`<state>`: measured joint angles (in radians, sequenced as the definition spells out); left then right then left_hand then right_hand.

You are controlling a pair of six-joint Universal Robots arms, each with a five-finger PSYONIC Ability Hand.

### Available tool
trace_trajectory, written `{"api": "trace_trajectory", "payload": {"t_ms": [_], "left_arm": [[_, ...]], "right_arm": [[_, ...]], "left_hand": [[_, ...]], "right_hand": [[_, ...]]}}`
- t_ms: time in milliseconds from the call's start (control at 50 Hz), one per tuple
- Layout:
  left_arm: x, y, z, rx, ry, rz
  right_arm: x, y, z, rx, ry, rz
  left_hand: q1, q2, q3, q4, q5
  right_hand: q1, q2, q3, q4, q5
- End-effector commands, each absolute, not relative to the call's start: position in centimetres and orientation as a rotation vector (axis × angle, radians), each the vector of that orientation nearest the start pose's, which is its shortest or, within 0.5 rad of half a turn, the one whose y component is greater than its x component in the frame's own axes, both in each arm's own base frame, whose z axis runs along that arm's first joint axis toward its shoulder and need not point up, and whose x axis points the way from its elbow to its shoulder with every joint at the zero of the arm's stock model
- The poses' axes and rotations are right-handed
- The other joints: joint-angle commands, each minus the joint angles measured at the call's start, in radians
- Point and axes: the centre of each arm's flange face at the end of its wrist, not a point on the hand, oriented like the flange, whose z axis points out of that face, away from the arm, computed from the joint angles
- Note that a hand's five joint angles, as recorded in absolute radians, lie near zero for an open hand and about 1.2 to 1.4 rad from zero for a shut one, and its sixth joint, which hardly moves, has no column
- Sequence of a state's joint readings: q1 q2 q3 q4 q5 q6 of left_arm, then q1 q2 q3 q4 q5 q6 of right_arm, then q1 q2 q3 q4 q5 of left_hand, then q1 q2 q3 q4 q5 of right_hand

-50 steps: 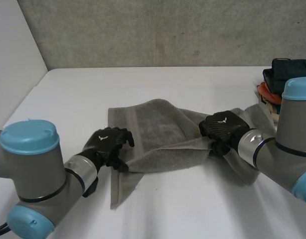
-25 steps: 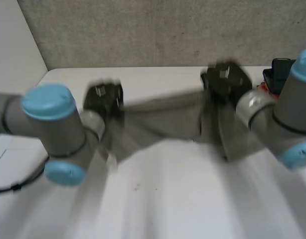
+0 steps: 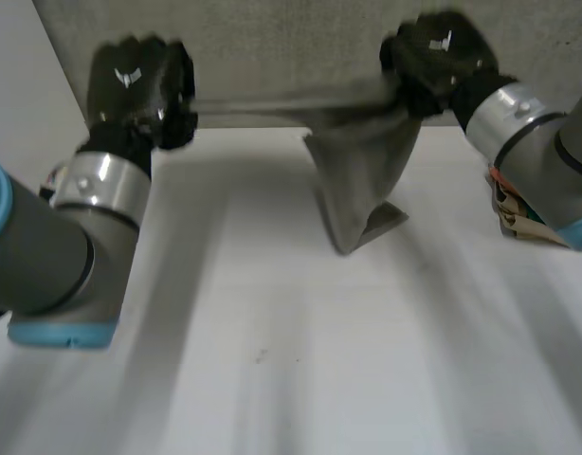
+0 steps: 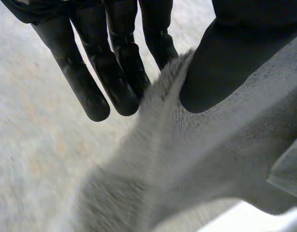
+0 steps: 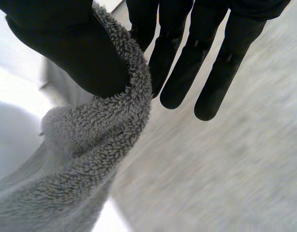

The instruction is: Fold the laundry.

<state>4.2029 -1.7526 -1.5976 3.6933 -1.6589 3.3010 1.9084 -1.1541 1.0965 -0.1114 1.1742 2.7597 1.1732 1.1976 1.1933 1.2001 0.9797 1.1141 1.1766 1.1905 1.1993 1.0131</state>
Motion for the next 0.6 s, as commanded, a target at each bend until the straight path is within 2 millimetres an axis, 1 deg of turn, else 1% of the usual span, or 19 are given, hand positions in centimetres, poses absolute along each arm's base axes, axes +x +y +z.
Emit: {"api": "trace_trajectory", "payload": {"t_ms": [20, 140, 180, 220, 280, 300, 320, 360, 380, 400, 420, 440, 460, 480, 500, 560, 600], "left_arm": [[-28.1, -23.6, 28.9, 0.697, 1.869, -2.699], [-27.8, -22.7, 30.7, 0.69, 1.802, -2.758], [-27.8, -22.7, 30.7, 0.693, 1.809, -2.752], [-27.9, -22.9, 30.0, 0.71, 1.833, -2.729], [-28.2, -23.0, 28.7, 0.733, 1.88, -2.691], [-28.5, -23.3, 27.2, 0.76, 1.934, -2.639], [-28.7, -23.4, 26.4, 0.777, 1.964, -2.613], [-29.1, -23.4, 24.6, 0.814, 2.028, -2.558], [-29.6, -23.2, 23.4, 0.848, 2.075, -2.515], [-29.7, -23.1, 22.8, 0.862, 2.096, -2.495], [-29.9, -22.9, 22.3, 0.878, 2.115, -2.477], [-30.0, -22.8, 21.9, 0.89, 2.128, -2.464], [-30.1, -22.7, 21.5, 0.898, 2.148, -2.447], [-30.1, -22.6, 21.4, 0.903, 2.155, -2.44], [-30.1, -22.6, 21.2, 0.908, 2.161, -2.433], [-30.1, -22.4, 21.5, 0.91, 2.161, -2.434], [-30.0, -22.2, 21.5, 0.913, 2.16, -2.43]], "right_arm": [[27.4, -33.2, 28.6, -1.185, 1.853, -1.98], [27.2, -33.5, 29.1, -1.134, 1.892, -2.01], [27.2, -33.7, 29.7, -1.102, 1.901, -2.047], [27.2, -34.1, 29.5, -1.099, 1.911, -2.049], [27.7, -35.1, 27.2, -1.117, 1.937, -2.009], [27.8, -35.5, 26.1, -1.125, 1.951, -1.991], [28.1, -36.4, 23.9, -1.135, 1.973, -1.954], [28.4, -37.2, 22.0, -1.143, 1.987, -1.935], [28.5, -37.5, 21.1, -1.145, 2.0, -1.928], [28.9, -38.0, 19.5, -1.148, 2.008, -1.917], [29.3, -38.1, 18.9, -1.154, 2.004, -1.913], [29.7, -38.0, 18.3, -1.156, 1.997, -1.908], [30.1, -38.0, 18.0, -1.154, 1.988, -1.911], [30.7, -37.9, 17.7, -1.151, 1.979, -1.933], [30.8, -37.9, 17.8, -1.147, 1.98, -1.944], [30.5, -37.6, 18.1, -1.099, 2.046, -1.961], [29.9, -37.4, 18.4, -1.051, 2.102, -1.953]], "left_hand": [[0.223, 0.199, 0.203, 0.196, 0.242], [0.223, 0.199, 0.203, 0.196, 0.242], [0.223, 0.199, 0.203, 0.196, 0.242], [0.223, 0.199, 0.203, 0.196, 0.242], [0.223, 0.199, 0.203, 0.196, 0.242], [0.223, 0.199, 0.203, 0.196, 0.242], [0.223, 0.199, 0.203, 0.196, 0.242], [0.223, 0.199, 0.203, 0.196, 0.242], [0.223, 0.199, 0.203, 0.196, 0.242], [0.223, 0.199, 0.203, 0.196, 0.242], [0.223, 0.199, 0.203, 0.196, 0.242], [0.223, 0.199, 0.203, 0.196, 0.242], [0.223, 0.199, 0.203, 0.196, 0.242], [0.223, 0.199, 0.203, 0.196, 0.242], [0.223, 0.199, 0.203, 0.196, 0.242], [0.223, 0.199, 0.203, 0.196, 0.242], [0.223, 0.199, 0.203, 0.196, 0.242]], "right_hand": [[0.282, 0.22, 0.206, 0.197, 0.209], [0.282, 0.22, 0.206, 0.197, 0.209], [0.282, 0.22, 0.206, 0.197, 0.209], [0.282, 0.22, 0.206, 0.197, 0.209], [0.282, 0.22, 0.206, 0.197, 0.209], [0.282, 0.22, 0.206, 0.197, 0.209], [0.282, 0.22, 0.206, 0.197, 0.209], [0.282, 0.22, 0.206, 0.197, 0.209], [0.282, 0.22, 0.206, 0.197, 0.209], [0.282, 0.22, 0.206, 0.197, 0.209], [0.282, 0.22, 0.206, 0.197, 0.209], [0.179, 0.116, 0.102, 0.093, 0.105], [-0.099, -0.161, -0.175, -0.184, -0.172], [-0.816, -0.879, -0.893, -0.902, -0.89], [-0.94, -1.002, -1.016, -1.025, -1.013], [-0.94, -1.002, -1.016, -1.025, -1.013], [-0.94, -1.002, -1.016, -1.025, -1.013]]}}
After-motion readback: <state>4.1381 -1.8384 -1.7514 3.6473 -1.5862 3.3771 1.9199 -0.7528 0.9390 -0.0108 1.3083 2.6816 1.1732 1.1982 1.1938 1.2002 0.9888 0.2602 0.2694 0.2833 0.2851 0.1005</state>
